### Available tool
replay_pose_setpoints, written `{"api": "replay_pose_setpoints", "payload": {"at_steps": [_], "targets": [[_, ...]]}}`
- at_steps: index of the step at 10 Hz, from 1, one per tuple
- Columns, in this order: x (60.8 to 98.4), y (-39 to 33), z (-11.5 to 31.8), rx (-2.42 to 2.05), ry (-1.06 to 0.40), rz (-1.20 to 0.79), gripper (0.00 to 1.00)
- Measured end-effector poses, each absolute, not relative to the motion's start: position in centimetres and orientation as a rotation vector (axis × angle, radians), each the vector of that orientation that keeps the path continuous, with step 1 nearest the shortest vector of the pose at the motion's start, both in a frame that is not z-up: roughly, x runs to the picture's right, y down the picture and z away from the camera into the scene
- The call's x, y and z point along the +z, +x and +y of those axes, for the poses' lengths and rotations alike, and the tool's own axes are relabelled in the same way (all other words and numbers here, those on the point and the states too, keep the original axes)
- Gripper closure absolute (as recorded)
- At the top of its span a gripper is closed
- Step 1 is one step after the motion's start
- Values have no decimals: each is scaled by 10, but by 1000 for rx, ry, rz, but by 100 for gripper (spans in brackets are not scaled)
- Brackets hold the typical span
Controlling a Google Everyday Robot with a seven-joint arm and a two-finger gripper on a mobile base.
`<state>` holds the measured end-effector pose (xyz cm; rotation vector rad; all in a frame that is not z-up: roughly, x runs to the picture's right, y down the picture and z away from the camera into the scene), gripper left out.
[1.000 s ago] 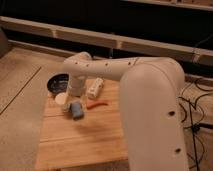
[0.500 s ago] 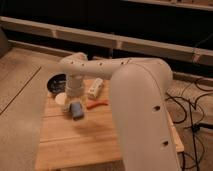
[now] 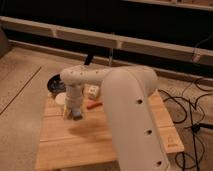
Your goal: Place the white sponge in the ceramic bowl
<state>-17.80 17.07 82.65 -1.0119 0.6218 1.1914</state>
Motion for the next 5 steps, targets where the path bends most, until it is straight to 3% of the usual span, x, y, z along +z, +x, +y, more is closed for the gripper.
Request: {"api": "replay_pose_setpoints", "payload": {"at_steps": [5], "targets": [[862,-189,142,1140,-890,487,35]]}}
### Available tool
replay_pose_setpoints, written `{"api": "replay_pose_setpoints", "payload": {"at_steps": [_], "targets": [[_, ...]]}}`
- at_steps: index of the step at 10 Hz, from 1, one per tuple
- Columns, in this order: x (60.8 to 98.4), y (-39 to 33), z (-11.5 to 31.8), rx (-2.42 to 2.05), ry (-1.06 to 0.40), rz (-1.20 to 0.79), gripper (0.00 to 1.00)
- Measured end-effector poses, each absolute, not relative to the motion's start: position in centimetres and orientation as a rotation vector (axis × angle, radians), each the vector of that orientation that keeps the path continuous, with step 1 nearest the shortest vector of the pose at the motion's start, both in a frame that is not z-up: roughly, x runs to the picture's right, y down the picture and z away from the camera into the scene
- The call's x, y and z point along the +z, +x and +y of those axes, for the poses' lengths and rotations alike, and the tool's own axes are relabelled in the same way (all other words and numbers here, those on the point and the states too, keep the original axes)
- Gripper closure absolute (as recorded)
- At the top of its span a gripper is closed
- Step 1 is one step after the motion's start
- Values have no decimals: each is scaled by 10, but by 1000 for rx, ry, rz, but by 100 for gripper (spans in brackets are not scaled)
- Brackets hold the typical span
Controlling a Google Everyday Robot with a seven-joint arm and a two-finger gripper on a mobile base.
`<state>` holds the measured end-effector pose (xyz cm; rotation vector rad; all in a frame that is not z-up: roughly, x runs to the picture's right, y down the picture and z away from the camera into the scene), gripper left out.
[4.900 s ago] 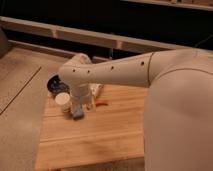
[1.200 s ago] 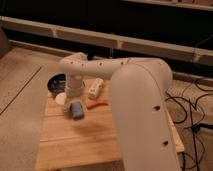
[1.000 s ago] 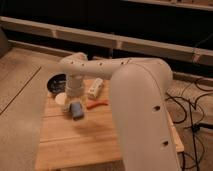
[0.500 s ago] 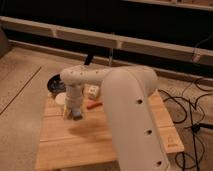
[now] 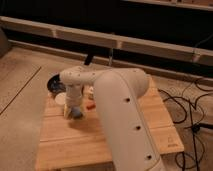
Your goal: Place the white sponge in the ceramic bowl
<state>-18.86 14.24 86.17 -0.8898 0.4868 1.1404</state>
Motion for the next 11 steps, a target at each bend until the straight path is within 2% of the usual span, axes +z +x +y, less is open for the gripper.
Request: {"api": "replay_pose_setpoints", "payload": {"at_steps": [6,11], "targets": [[862,-191,167,1044,-894,485,35],[862,-160,149,1006,-799,566,35]]}}
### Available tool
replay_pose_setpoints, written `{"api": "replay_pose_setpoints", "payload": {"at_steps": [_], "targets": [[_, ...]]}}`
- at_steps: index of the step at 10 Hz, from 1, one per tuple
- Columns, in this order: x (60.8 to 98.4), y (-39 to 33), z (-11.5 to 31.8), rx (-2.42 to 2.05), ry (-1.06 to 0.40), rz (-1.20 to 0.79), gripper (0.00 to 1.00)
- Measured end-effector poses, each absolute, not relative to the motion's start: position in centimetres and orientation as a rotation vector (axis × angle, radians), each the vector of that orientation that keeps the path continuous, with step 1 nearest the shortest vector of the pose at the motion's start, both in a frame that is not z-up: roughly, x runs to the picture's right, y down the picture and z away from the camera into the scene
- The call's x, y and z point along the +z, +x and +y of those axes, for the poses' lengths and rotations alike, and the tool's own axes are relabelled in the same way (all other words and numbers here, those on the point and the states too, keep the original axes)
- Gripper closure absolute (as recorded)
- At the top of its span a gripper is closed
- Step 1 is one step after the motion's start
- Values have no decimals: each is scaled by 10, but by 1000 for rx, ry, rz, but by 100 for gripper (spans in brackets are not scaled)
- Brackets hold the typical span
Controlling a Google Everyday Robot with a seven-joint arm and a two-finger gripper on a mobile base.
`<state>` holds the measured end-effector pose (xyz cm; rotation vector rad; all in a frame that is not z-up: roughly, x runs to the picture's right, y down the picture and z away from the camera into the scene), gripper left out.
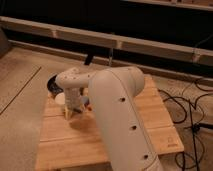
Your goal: Place the white sponge in the ceramic bowl
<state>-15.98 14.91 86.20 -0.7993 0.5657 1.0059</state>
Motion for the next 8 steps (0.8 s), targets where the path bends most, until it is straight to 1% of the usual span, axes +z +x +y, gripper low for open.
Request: {"api": "replay_pose_setpoints", "payload": {"at_steps": [4,8], "targets": [[864,-132,124,1076,-742,553,35],[882,-144,95,1003,-704,331,35]]}}
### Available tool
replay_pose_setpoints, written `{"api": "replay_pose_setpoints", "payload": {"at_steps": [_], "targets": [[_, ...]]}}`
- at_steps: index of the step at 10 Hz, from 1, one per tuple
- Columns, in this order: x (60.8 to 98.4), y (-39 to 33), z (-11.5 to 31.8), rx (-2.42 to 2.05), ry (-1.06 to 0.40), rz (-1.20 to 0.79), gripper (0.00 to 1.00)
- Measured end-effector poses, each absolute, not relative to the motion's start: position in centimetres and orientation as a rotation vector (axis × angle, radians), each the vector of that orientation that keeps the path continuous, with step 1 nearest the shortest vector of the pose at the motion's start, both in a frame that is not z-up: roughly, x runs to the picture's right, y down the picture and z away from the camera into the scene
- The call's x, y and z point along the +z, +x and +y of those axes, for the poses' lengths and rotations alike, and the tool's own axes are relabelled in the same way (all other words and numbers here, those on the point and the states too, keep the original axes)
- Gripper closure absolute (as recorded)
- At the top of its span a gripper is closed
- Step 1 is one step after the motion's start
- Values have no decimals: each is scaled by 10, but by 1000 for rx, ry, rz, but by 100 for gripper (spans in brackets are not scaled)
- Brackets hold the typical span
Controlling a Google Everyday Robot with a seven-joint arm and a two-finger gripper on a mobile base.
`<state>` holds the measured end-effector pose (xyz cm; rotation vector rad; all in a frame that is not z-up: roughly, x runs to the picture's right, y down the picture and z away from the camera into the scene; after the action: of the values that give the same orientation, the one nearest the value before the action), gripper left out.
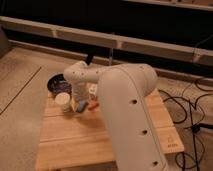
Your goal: Place the white sponge in the ceramic bowl
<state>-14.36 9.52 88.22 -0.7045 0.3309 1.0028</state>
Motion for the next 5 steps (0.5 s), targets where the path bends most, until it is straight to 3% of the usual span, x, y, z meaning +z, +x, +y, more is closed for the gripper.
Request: {"api": "replay_pose_setpoints", "payload": {"at_steps": [5], "targets": [[880,-152,94,930,-708,270,35]]}}
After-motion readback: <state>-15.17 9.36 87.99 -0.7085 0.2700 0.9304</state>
